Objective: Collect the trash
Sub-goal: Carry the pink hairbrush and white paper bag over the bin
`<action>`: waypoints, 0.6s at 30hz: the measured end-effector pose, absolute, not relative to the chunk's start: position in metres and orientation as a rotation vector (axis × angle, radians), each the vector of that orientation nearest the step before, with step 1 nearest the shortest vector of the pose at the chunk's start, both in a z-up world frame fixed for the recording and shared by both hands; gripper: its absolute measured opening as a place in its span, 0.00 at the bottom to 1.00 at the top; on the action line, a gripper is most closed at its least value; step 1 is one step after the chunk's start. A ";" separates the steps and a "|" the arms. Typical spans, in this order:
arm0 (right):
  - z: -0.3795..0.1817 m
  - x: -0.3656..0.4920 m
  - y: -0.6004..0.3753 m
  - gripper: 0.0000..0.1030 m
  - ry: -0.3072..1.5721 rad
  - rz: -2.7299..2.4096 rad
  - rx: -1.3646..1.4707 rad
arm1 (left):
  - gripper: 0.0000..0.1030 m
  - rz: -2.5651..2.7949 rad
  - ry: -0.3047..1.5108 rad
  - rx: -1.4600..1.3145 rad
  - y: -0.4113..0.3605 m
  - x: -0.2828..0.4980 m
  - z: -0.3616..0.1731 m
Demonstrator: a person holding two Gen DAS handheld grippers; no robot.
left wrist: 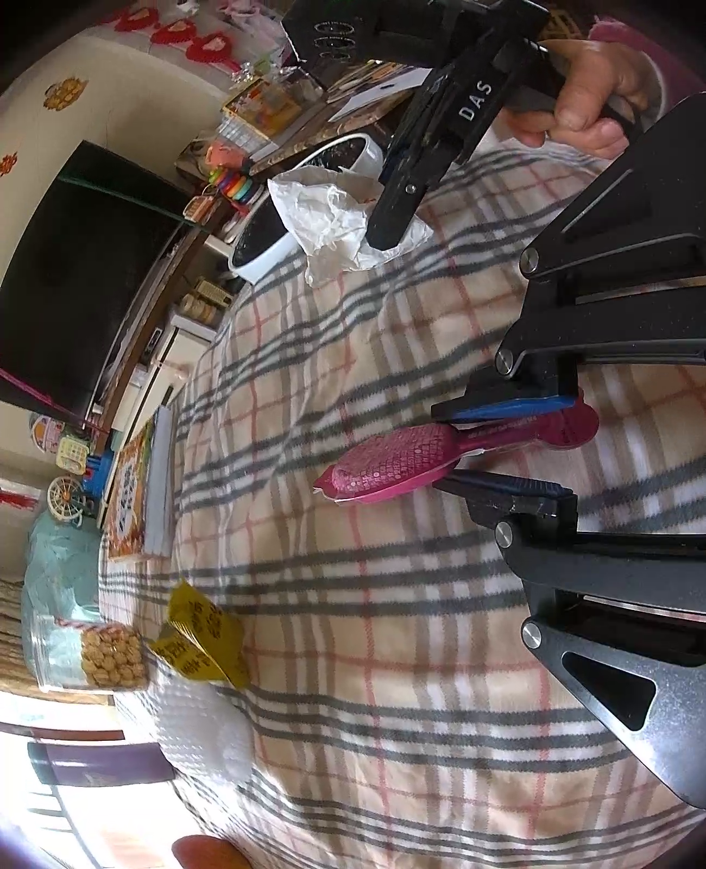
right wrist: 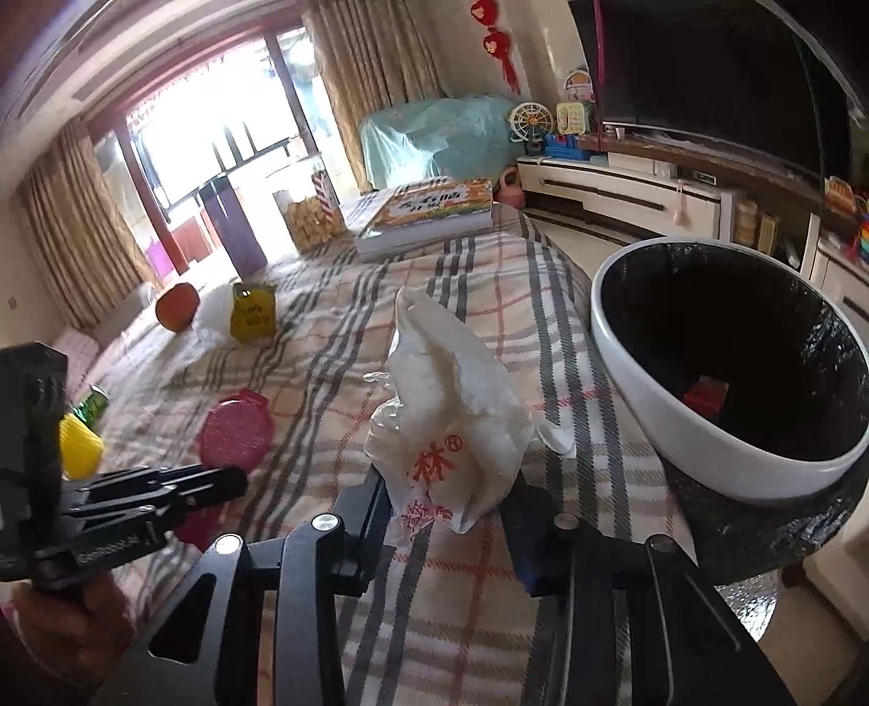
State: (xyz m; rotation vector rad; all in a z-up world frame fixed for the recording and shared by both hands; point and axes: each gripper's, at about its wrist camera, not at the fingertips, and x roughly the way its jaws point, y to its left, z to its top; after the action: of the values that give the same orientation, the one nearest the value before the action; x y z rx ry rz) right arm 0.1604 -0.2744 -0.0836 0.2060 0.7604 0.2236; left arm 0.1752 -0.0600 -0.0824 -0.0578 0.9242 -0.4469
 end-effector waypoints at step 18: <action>-0.054 0.131 -0.320 0.37 0.673 0.200 0.317 | 0.15 -0.556 0.860 0.045 -0.125 0.169 -0.053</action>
State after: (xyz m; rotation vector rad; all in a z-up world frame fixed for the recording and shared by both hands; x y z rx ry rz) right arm 0.1305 -0.3202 -0.0538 0.3167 0.6732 0.2000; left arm 0.1692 -0.1254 -0.0534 0.0450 0.8596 -0.5558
